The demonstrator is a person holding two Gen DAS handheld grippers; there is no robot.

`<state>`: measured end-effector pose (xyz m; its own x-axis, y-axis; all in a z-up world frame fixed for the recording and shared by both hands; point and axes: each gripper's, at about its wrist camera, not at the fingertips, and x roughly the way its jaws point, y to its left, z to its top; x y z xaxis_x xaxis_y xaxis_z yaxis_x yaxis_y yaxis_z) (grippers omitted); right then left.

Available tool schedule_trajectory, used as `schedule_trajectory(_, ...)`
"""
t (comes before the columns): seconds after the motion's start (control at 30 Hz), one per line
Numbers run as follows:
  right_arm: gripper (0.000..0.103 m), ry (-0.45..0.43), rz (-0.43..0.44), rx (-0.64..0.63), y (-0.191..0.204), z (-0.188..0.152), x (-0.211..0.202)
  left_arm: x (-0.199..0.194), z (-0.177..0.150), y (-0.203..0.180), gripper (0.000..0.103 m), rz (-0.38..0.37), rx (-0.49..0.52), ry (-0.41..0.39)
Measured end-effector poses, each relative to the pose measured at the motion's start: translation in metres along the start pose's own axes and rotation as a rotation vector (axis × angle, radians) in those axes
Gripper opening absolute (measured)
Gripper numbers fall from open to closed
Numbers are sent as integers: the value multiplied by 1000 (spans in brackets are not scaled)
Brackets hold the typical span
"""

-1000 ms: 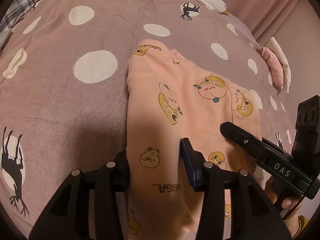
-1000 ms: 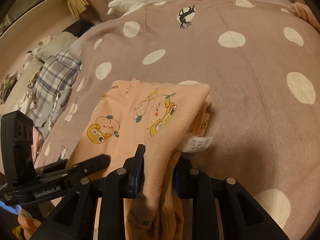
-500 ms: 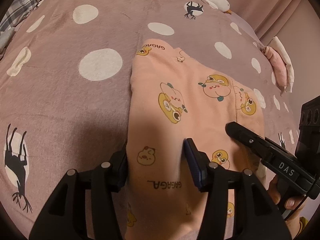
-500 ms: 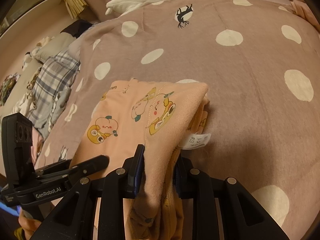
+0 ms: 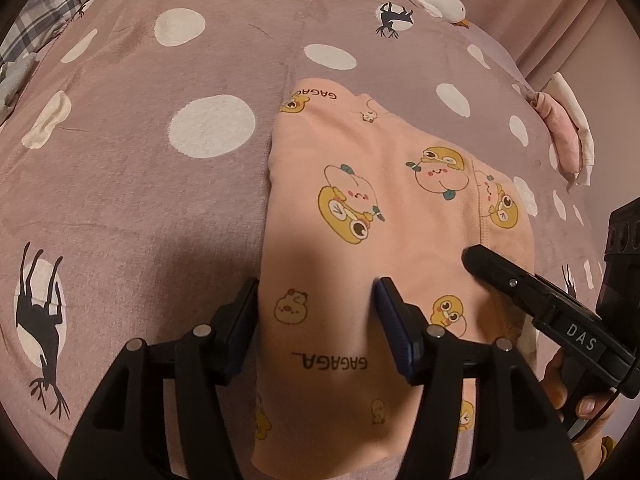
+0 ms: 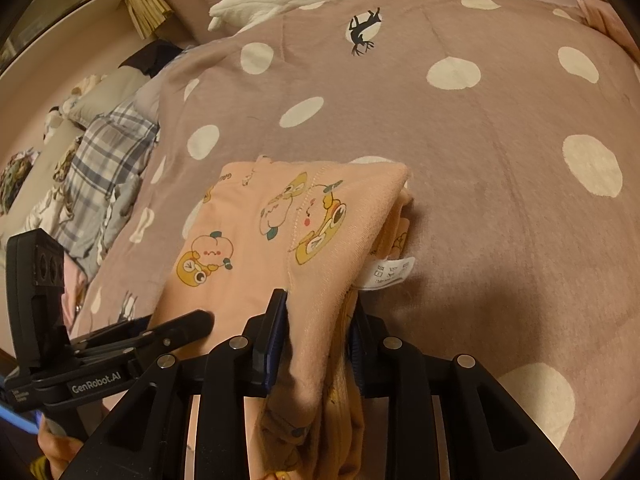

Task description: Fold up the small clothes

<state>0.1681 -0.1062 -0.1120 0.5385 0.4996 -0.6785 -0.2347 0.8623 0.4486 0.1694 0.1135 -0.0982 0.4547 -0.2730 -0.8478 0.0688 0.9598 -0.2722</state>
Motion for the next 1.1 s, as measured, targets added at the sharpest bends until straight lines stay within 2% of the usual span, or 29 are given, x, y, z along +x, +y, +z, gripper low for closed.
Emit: schedule_trajectory(1.1, 31, 1, -8, 7, -7, -2, -5, -9, -9, 3, 64, 42, 2, -2)
